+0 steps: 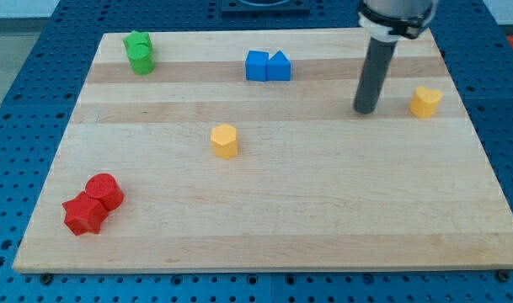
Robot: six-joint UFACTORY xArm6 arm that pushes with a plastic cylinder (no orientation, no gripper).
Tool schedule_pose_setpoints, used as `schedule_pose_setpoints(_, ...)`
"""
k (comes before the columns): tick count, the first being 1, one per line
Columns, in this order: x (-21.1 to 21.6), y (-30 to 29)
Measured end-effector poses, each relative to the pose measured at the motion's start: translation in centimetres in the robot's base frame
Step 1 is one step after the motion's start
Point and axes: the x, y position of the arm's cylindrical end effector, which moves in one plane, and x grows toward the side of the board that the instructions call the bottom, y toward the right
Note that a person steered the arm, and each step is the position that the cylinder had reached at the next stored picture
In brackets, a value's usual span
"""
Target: Point at the yellow hexagon
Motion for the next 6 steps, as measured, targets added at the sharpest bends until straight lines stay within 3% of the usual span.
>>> schedule_pose_setpoints(2, 0.0, -4.9)
schedule_pose_setpoints(6, 2.2, -23.1)
